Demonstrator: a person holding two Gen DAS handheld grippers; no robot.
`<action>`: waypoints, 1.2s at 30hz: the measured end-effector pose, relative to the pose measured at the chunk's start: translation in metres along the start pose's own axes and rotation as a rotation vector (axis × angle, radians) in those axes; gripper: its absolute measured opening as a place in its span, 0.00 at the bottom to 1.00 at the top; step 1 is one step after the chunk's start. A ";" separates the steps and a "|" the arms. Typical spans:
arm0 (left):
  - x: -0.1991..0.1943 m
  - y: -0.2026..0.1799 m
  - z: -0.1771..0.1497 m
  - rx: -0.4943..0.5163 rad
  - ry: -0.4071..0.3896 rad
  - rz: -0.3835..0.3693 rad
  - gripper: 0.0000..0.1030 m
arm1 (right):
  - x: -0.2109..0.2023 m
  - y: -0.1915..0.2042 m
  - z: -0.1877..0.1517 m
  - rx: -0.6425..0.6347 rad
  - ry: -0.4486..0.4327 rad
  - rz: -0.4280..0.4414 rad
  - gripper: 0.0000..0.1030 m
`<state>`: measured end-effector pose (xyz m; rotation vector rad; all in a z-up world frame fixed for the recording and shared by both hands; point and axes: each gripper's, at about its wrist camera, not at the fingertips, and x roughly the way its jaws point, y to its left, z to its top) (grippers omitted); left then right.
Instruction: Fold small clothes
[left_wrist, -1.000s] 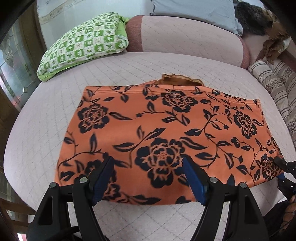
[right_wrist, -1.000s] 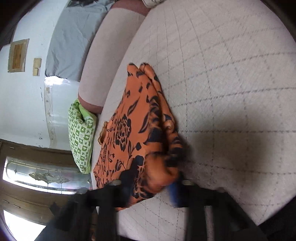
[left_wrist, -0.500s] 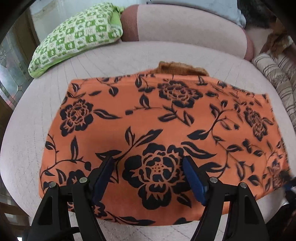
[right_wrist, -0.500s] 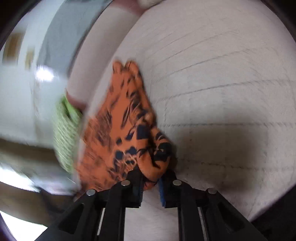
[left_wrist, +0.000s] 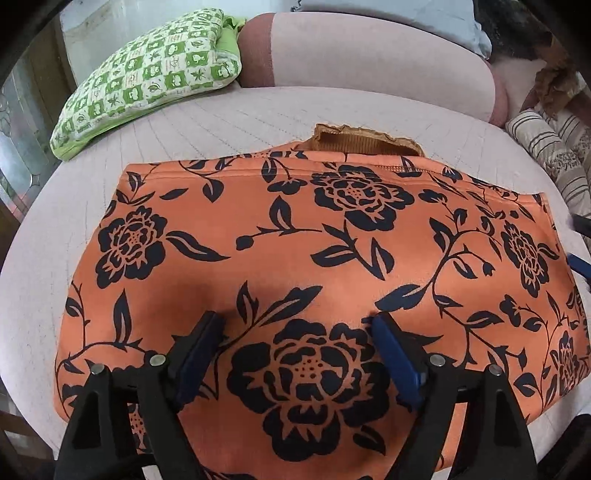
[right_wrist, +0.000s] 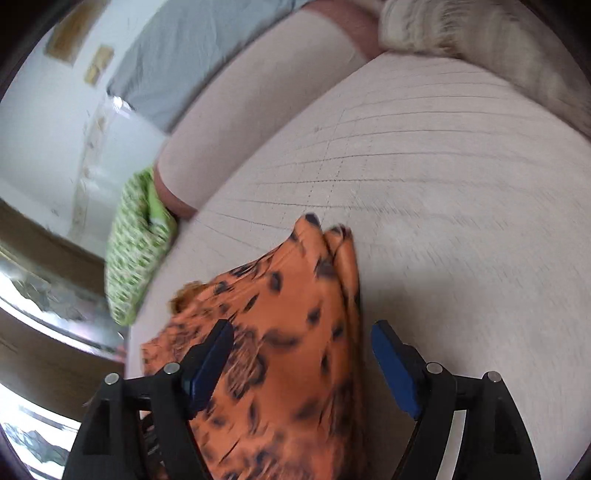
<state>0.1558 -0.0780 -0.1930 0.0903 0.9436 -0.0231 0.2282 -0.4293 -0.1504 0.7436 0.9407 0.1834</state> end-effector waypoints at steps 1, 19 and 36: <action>0.000 0.001 0.000 0.002 -0.002 0.000 0.83 | 0.013 -0.003 0.007 -0.001 0.019 -0.021 0.77; 0.001 0.006 0.004 0.001 0.007 -0.012 0.84 | -0.029 0.021 -0.011 -0.070 -0.106 -0.187 0.70; -0.001 0.004 0.006 0.000 0.024 -0.005 0.85 | -0.048 0.054 -0.074 -0.111 -0.046 0.046 0.86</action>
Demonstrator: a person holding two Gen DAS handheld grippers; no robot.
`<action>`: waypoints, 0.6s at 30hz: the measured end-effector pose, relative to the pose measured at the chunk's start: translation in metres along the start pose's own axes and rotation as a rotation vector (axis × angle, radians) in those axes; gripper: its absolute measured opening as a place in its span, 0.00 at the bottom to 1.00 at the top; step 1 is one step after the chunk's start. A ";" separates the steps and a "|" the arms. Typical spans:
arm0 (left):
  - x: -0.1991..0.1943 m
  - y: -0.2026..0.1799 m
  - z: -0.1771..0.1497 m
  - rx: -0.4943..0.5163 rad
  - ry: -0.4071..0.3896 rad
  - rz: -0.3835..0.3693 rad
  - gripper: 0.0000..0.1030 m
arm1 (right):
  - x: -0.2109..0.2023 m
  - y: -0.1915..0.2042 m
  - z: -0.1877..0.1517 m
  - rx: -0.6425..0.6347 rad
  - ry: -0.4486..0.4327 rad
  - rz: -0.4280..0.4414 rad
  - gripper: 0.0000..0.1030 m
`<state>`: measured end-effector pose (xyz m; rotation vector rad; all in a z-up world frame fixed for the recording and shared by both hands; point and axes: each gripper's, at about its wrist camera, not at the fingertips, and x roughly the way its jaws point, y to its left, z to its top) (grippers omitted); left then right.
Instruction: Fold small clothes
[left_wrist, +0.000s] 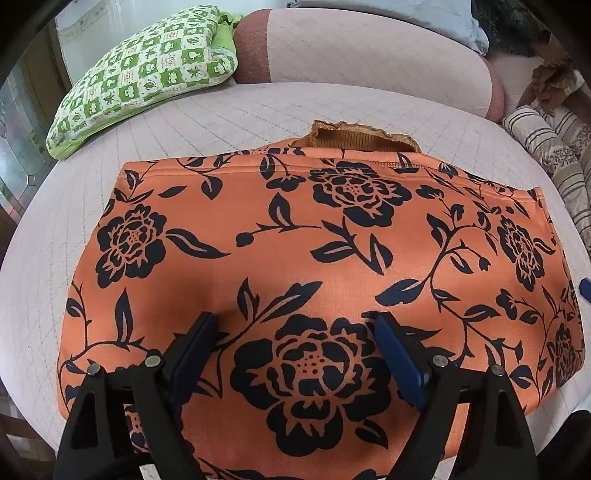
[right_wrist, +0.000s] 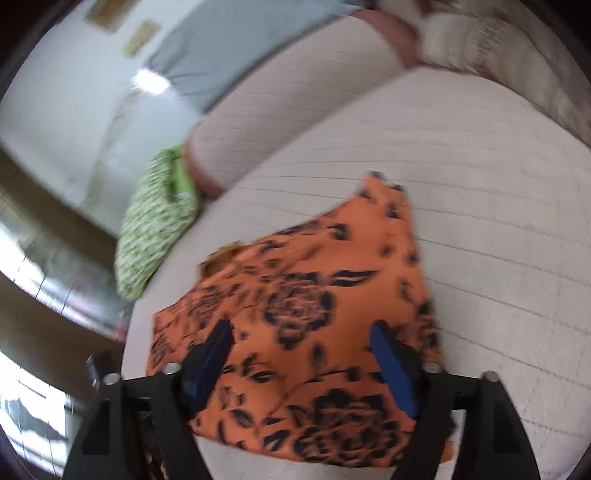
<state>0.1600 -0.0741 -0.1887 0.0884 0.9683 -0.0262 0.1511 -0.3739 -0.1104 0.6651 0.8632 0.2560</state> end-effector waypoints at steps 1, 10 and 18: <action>-0.001 0.000 0.000 -0.001 0.002 0.001 0.85 | 0.007 -0.004 0.000 0.001 0.014 -0.018 0.86; -0.034 0.008 -0.009 -0.016 -0.058 -0.009 0.84 | -0.008 0.011 0.007 -0.045 -0.051 -0.070 0.82; -0.017 0.019 -0.015 -0.014 -0.012 0.000 0.85 | 0.044 -0.015 0.011 0.051 0.045 -0.181 0.86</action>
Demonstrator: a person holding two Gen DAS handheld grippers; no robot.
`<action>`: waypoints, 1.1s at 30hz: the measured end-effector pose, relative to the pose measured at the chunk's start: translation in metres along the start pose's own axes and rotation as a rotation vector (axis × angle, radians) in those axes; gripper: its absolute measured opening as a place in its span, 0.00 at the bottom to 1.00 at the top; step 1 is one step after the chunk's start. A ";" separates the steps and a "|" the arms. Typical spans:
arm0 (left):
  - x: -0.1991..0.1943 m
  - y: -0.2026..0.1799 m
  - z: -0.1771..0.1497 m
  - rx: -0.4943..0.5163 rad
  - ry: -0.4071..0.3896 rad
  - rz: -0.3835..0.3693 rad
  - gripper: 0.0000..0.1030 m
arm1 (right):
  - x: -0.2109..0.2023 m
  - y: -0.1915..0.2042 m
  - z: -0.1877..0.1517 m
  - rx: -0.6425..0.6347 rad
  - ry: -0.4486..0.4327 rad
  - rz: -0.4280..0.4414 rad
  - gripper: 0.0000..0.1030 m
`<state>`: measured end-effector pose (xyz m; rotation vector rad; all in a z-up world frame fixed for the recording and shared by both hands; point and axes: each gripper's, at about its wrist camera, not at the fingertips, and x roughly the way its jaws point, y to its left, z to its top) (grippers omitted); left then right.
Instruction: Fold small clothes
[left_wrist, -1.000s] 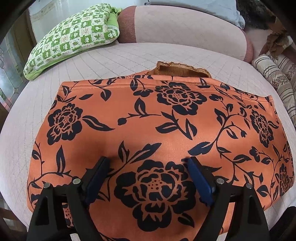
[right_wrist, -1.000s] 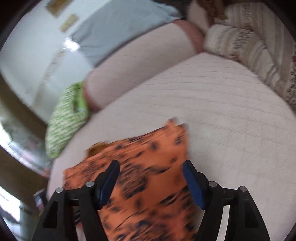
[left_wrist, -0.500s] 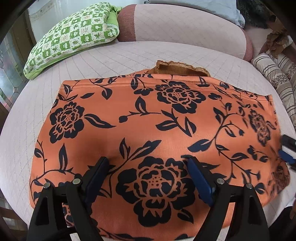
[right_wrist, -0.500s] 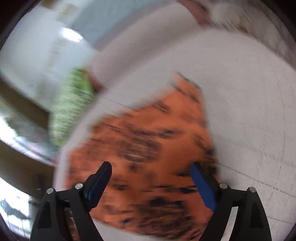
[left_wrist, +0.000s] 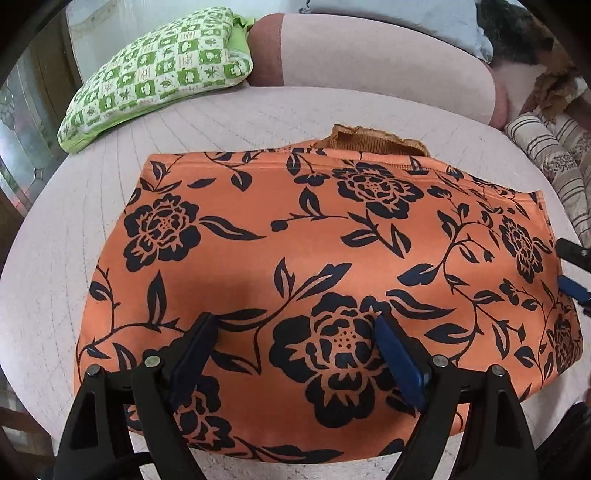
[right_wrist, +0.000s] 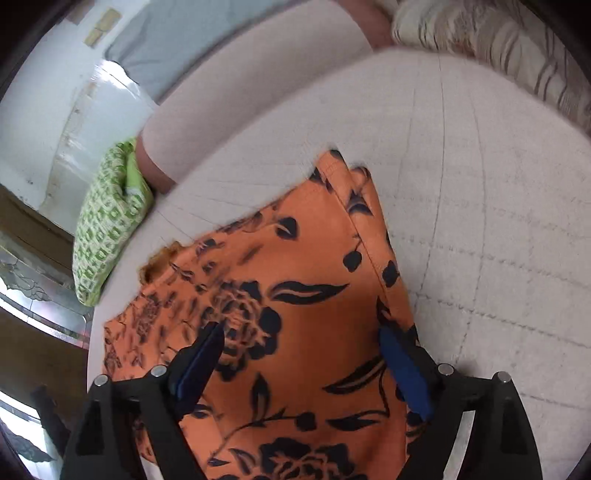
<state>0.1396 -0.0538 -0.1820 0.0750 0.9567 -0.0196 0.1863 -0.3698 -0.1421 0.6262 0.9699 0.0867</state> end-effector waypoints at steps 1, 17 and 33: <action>0.000 0.000 0.000 -0.002 0.002 0.001 0.85 | -0.003 0.007 -0.001 -0.010 0.009 0.005 0.86; -0.006 0.002 -0.002 -0.005 0.014 -0.006 0.85 | -0.037 -0.008 -0.107 0.197 0.077 0.174 0.86; -0.007 0.000 0.000 -0.008 0.003 0.008 0.85 | -0.027 -0.045 -0.079 0.450 -0.048 0.244 0.85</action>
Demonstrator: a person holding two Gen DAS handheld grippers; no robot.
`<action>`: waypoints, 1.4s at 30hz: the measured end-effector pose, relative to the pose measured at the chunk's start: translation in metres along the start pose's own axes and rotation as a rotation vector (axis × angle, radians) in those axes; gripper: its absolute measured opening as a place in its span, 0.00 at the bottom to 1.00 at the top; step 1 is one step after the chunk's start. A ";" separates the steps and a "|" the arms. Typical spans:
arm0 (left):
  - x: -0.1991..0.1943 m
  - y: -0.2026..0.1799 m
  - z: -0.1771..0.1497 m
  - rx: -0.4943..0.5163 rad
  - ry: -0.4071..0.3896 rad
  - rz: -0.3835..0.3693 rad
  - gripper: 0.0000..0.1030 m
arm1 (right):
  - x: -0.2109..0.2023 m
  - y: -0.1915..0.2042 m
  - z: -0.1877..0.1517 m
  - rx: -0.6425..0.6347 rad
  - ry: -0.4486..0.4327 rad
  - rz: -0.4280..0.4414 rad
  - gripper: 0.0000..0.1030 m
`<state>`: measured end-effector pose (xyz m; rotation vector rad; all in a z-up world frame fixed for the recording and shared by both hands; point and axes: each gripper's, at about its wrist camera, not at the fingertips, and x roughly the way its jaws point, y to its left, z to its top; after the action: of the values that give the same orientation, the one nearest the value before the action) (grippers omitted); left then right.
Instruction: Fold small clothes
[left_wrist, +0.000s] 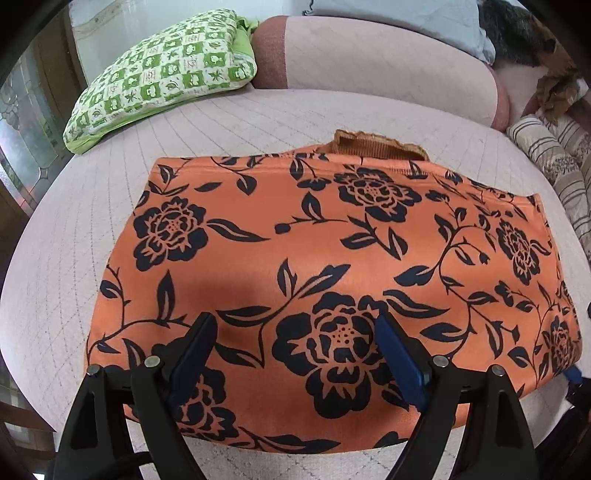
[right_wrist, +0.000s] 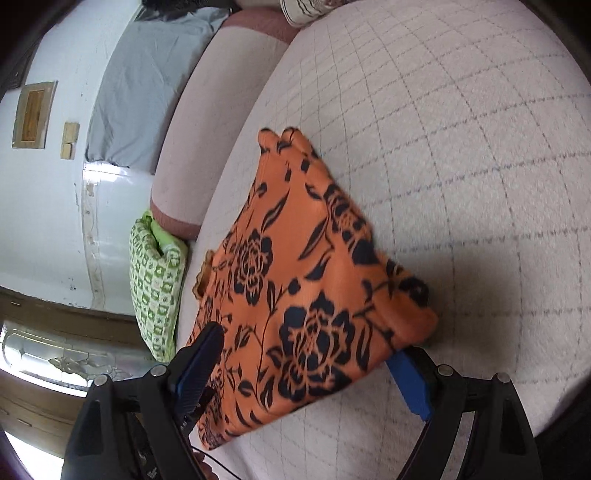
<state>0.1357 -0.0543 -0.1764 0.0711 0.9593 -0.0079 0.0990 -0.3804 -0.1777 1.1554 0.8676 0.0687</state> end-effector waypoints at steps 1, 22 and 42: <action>0.000 0.000 0.000 -0.004 -0.002 -0.001 0.85 | -0.001 0.001 0.001 -0.005 -0.008 -0.001 0.85; -0.014 0.000 -0.003 0.014 -0.011 0.011 0.87 | 0.007 0.012 0.007 -0.111 -0.042 -0.067 0.83; 0.015 0.018 -0.005 -0.029 0.070 0.004 0.94 | 0.019 0.019 0.011 -0.197 -0.026 -0.148 0.70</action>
<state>0.1407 -0.0360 -0.1907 0.0469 1.0285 0.0125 0.1264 -0.3719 -0.1717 0.9040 0.9000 0.0176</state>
